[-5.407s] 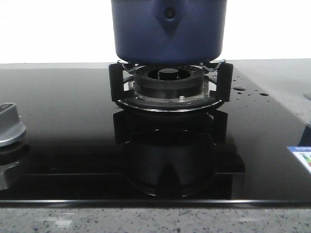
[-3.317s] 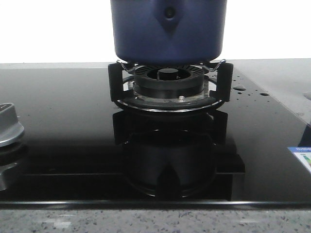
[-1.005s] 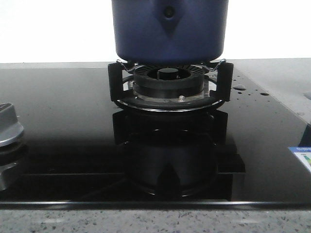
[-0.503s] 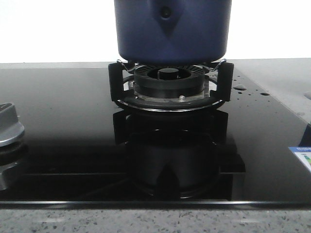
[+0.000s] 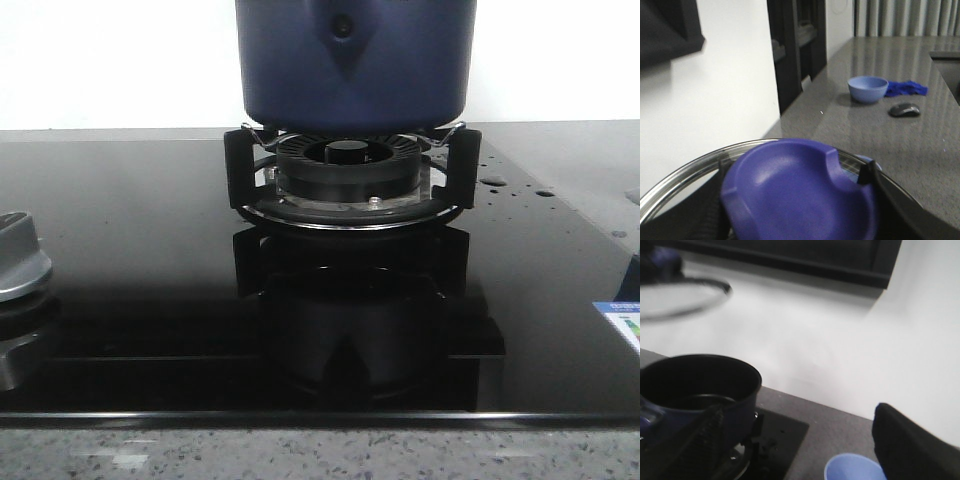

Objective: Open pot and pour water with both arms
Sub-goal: 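Lift the glass lid up off the blue saucepan with the left gripper, then grasp the light blue ribbed cup with the right gripper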

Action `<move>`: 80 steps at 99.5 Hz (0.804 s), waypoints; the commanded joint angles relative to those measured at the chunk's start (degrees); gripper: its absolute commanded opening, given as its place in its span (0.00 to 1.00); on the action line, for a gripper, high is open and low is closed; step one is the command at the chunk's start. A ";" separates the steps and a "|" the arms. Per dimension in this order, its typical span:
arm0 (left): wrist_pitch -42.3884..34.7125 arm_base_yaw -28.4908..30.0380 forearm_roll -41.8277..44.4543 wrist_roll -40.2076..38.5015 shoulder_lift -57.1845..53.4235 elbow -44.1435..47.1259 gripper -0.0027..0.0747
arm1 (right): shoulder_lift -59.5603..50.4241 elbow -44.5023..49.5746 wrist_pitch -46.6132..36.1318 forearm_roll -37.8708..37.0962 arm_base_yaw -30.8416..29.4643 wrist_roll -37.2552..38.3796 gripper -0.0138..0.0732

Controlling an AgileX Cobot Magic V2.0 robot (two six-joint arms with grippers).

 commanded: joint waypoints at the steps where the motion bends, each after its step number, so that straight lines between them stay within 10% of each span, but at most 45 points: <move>1: 1.99 1.70 -4.61 -2.28 -5.76 -2.00 0.35 | 1.02 2.16 -6.46 -0.41 -0.41 -0.59 0.79; 48: 2.66 2.68 -1.85 -2.43 -11.96 -2.00 0.35 | 3.03 20.14 -27.75 8.98 -0.41 -0.59 0.79; 80: 2.28 2.68 -1.64 -2.43 -11.84 -2.00 0.35 | 18.21 18.09 -28.21 9.21 -0.41 -0.59 0.79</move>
